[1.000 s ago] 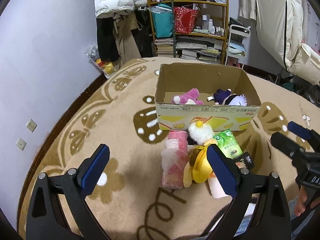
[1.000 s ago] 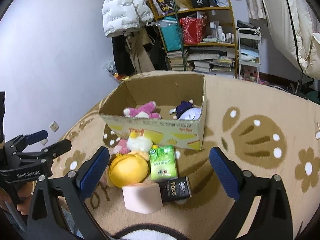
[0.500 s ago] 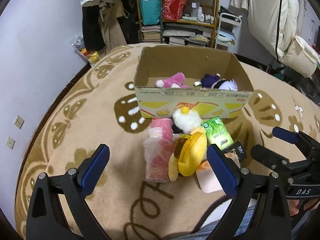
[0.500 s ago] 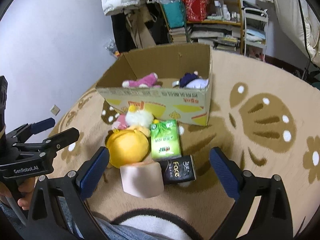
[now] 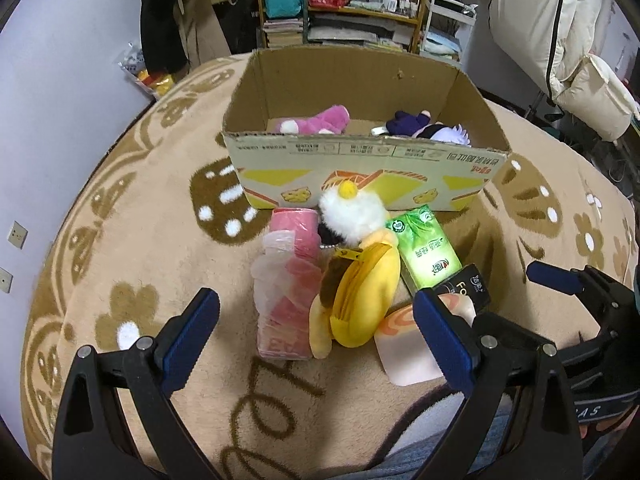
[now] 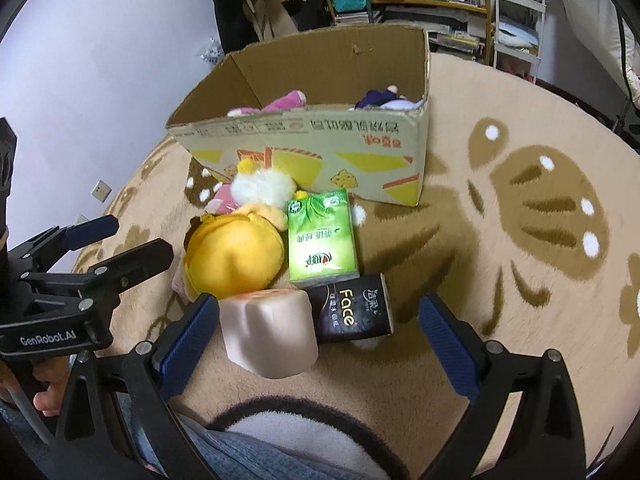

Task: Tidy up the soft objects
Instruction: 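Grasp the yellow plush with the left gripper while the right gripper grasps the pink swirl roll cushion, then lift the yellow plush over the box with the left gripper while the right carries the cushion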

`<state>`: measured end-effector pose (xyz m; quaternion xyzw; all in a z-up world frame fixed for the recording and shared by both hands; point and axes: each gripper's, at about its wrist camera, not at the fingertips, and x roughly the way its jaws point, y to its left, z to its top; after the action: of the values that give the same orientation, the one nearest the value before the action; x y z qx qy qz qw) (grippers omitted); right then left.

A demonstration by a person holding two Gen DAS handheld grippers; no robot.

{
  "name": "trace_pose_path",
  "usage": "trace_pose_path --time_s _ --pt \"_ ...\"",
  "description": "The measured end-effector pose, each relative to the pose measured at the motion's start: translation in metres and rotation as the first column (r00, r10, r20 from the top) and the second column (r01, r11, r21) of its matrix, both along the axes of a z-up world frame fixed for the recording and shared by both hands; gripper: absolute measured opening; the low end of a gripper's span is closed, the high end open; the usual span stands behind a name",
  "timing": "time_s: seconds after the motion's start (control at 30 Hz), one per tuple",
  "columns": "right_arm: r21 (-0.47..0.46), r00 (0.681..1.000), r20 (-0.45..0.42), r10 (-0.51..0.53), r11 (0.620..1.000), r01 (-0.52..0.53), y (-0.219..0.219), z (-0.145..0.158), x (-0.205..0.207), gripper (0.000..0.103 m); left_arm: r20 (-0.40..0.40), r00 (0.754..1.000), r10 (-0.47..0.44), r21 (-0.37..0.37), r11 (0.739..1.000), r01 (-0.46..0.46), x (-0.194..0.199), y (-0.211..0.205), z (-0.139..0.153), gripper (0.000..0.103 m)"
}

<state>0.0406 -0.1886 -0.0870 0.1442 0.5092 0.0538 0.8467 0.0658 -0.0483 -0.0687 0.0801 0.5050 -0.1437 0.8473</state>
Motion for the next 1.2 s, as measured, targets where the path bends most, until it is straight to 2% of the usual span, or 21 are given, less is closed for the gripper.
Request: trace_pose_path --time_s 0.23,0.53,0.6,0.7,0.83,0.9,1.0,1.2 --pt "0.01 0.999 -0.041 0.014 1.0 -0.014 0.001 -0.011 0.005 0.099 -0.043 0.999 -0.006 -0.002 1.0 0.006 0.008 -0.005 -0.014 0.096" --pt "0.041 0.994 -0.089 0.058 0.998 -0.054 0.009 -0.023 0.01 0.08 -0.08 0.997 -0.023 0.008 1.0 0.024 0.016 -0.012 -0.026 0.094" --pt "0.047 0.994 -0.088 0.067 0.997 -0.063 0.012 -0.023 0.012 0.075 -0.094 0.995 -0.028 0.0 1.0 0.028 0.018 -0.013 -0.029 0.086" --pt "0.06 0.993 -0.091 0.076 0.996 -0.071 0.014 -0.025 0.013 0.066 -0.105 0.994 -0.035 0.001 0.999 0.036 0.021 -0.016 -0.034 0.08" --pt "0.09 0.991 -0.089 0.103 0.991 -0.095 0.018 -0.025 0.013 0.043 -0.119 0.992 -0.047 0.01 0.999 0.048 0.023 -0.022 -0.041 0.068" --pt "0.101 0.989 -0.085 0.119 0.989 -0.11 0.02 -0.024 0.013 0.031 -0.129 0.99 -0.05 0.012 0.999 0.052 0.024 -0.023 -0.044 0.056" --pt "0.096 0.989 -0.078 0.128 0.988 -0.12 0.025 -0.024 0.014 0.025 -0.139 0.989 -0.058 -0.001 0.998 0.058 0.023 -0.024 -0.047 0.044" --pt "0.072 0.993 -0.053 0.11 0.992 -0.106 0.023 -0.019 0.013 0.017 -0.111 0.991 -0.071 0.008 0.997 0.072 0.018 -0.026 -0.043 0.036"
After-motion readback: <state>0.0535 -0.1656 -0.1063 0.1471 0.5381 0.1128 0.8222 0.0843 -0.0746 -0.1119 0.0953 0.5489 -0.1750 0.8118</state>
